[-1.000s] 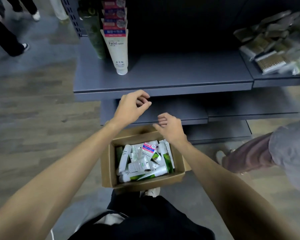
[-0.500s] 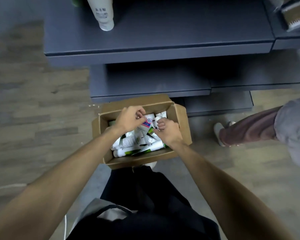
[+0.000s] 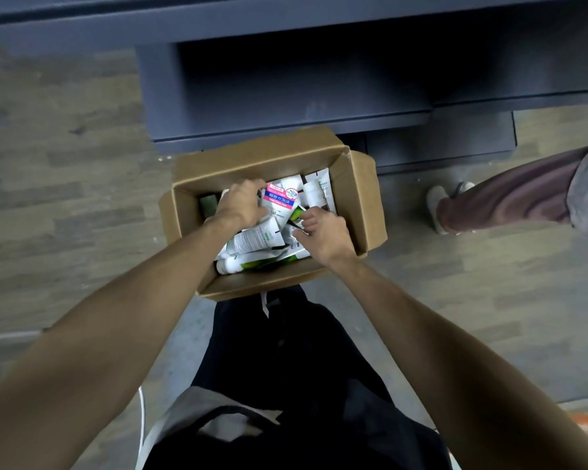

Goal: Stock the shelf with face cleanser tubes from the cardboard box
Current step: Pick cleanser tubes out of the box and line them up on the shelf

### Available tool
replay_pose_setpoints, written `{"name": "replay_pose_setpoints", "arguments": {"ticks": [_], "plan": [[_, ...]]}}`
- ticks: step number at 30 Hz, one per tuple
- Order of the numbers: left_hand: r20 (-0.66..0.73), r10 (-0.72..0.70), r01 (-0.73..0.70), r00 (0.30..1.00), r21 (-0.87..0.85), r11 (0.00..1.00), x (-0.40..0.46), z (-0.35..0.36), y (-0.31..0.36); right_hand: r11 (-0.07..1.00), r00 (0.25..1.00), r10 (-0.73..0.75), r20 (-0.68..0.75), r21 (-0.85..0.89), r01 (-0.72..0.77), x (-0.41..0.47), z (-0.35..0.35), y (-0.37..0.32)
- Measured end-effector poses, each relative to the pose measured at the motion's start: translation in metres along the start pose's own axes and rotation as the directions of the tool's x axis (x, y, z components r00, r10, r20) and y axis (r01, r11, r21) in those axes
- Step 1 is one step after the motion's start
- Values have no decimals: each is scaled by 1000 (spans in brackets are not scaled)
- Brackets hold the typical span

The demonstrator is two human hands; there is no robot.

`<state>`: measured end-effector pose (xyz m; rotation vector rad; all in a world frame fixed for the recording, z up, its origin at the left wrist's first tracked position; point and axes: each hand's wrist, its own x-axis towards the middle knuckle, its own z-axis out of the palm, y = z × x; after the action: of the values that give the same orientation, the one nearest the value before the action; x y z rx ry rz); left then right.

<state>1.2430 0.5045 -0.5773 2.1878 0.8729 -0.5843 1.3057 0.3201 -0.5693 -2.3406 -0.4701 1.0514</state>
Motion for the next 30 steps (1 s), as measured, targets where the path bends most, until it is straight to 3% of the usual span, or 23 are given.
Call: {"name": "replay_pose_setpoints", "arguments": {"ticks": [9,16,22,30], "plan": [[-141,15,-31,990,-114,993,-15,6,-2,1000,1000,16,-17,-17,-17,1,-4,2],[15,51,-47,999,-171,984,-15,-3,1,999,999,45,-2,0,-45,-3,3,4],[-56,74,-86,996,-249,965,-21,-19,-4,998,998,66,4,19,-66,-8,5,-1],[-180,293,-333,939,-266,905,-43,-86,34,993,998,-28,-58,114,35,-17,-21,-38]]}}
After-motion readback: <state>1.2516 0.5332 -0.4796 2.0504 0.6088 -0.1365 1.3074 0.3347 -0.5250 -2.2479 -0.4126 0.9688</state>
